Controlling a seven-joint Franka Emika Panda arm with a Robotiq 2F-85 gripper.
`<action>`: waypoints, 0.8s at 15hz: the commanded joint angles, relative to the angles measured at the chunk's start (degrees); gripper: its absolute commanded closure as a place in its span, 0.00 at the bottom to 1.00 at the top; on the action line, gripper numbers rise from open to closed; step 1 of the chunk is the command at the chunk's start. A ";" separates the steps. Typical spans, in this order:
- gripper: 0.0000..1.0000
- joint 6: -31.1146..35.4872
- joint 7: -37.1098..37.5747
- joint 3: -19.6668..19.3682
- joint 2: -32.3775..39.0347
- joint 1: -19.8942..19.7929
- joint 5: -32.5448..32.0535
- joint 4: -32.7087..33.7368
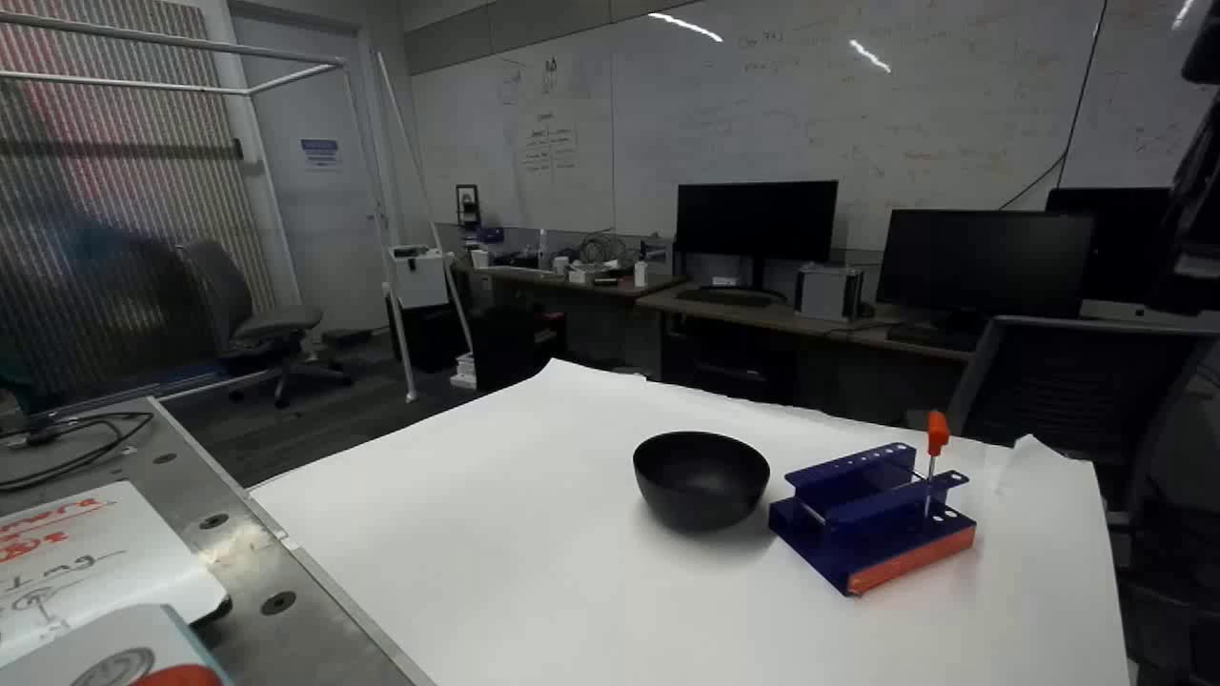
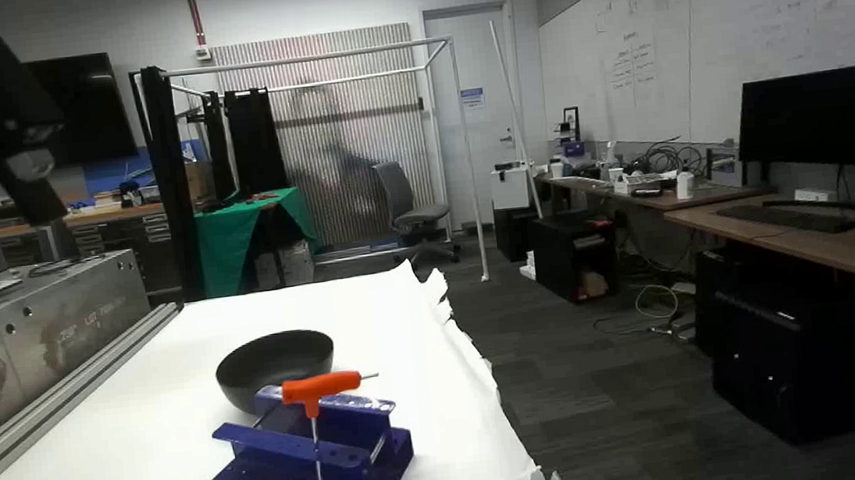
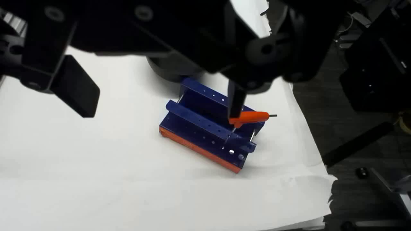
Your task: Put the screwdriver in the black bowl
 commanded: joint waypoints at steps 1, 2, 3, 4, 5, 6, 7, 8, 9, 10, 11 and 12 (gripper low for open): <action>0.00 -0.22 0.73 -0.83 0.20 1.19 -0.73 0.51; 0.00 -0.23 0.73 -0.82 0.08 1.19 -0.73 0.80; 0.00 -0.65 3.27 0.30 1.02 -0.13 -1.28 1.44; 0.00 0.47 7.84 1.27 4.95 -2.73 -1.56 2.31; 0.00 2.93 9.89 1.05 6.88 -3.78 -2.11 1.95; 0.00 4.92 11.97 0.61 10.00 -5.30 -3.05 2.04; 0.00 5.86 14.08 0.30 12.85 -6.55 -3.84 2.59; 0.00 7.68 16.01 -0.41 16.78 -8.15 -4.64 3.21; 0.00 8.57 18.16 -0.79 19.80 -9.37 -5.13 3.88; 0.00 10.11 20.42 -1.36 23.17 -10.58 -5.69 4.38; 0.00 10.49 22.63 -1.94 26.16 -11.24 -5.53 5.36; 0.00 11.60 24.55 -2.94 28.89 -11.87 -5.17 5.79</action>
